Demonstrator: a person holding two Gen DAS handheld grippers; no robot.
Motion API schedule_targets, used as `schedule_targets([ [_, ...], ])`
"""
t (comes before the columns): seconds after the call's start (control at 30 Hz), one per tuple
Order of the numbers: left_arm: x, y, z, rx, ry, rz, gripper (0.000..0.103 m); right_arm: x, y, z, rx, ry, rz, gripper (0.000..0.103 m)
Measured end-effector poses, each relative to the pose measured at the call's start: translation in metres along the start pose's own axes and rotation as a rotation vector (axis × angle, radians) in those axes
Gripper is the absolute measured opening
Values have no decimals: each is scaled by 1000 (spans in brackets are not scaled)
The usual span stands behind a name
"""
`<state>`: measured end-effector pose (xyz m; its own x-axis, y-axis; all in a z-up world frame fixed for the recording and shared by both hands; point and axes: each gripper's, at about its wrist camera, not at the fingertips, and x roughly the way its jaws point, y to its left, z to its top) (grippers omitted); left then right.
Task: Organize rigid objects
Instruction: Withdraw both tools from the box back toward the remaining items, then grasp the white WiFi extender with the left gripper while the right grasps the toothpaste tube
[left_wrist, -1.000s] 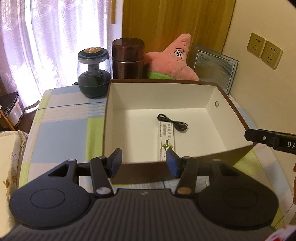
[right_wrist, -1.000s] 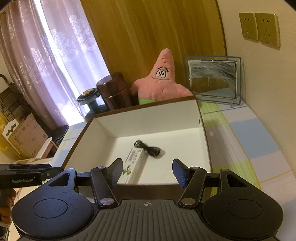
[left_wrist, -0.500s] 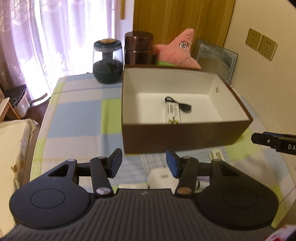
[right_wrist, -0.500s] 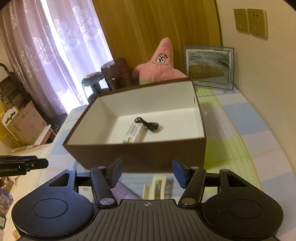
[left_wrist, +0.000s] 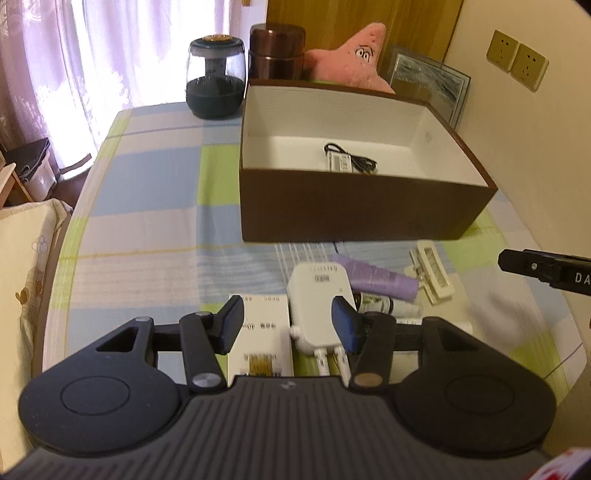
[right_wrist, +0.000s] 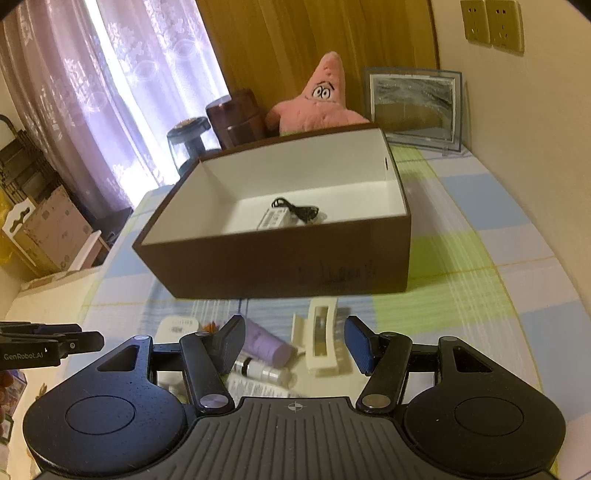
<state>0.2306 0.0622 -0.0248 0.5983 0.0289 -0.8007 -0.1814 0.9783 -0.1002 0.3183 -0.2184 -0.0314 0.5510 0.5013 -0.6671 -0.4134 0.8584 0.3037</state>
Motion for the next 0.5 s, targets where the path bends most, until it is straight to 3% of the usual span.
schedule_targets([
  [0.5, 16, -18, -25, 34, 51, -34, 48, 14, 7, -34, -34, 77, -21, 57],
])
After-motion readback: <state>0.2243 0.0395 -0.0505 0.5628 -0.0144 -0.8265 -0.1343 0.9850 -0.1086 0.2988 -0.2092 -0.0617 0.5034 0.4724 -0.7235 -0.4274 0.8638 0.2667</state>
